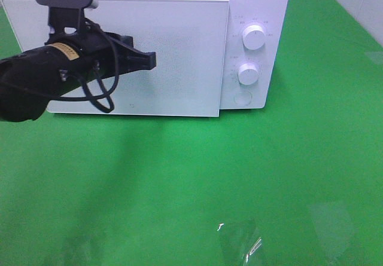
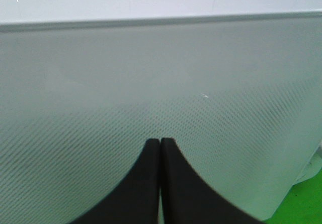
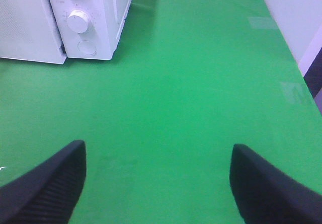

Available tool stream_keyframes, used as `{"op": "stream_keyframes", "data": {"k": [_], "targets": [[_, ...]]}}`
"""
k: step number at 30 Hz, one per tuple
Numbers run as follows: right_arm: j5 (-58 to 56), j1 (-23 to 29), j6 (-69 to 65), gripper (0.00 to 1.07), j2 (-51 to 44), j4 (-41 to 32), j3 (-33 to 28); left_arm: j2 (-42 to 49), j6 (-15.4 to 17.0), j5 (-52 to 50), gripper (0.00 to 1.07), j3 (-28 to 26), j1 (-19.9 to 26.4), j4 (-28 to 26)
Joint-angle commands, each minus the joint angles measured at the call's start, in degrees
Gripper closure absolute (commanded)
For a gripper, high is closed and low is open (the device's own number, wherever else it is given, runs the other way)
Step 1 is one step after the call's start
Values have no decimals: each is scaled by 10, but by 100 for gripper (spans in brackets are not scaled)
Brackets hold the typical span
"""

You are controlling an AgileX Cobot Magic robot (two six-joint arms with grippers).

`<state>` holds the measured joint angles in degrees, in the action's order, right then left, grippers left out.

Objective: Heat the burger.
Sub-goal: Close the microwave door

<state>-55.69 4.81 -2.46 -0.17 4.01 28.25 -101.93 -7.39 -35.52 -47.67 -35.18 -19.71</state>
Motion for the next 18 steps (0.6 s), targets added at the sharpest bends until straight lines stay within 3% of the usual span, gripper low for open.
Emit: {"op": "stream_keyframes", "data": {"k": [1, 8, 14, 16, 17, 18], "targets": [[6, -2, 1, 32, -17, -2, -1, -30, -33, 25, 107, -55, -18, -56], [6, -2, 1, 32, -17, -2, -1, -83, -40, 50, 107, -139, -33, -89], [6, -2, 1, 32, -17, -2, -1, -107, -43, 50, 107, -173, -33, -99], [6, -2, 1, 32, -17, -2, -1, -113, -60, 52, 107, -183, -33, -112], [6, -2, 1, 32, -17, -2, -1, -117, -86, 52, 107, -194, -32, -129], [6, -2, 1, 32, -17, -2, -1, -117, -86, 52, 107, -194, -32, -129]]}}
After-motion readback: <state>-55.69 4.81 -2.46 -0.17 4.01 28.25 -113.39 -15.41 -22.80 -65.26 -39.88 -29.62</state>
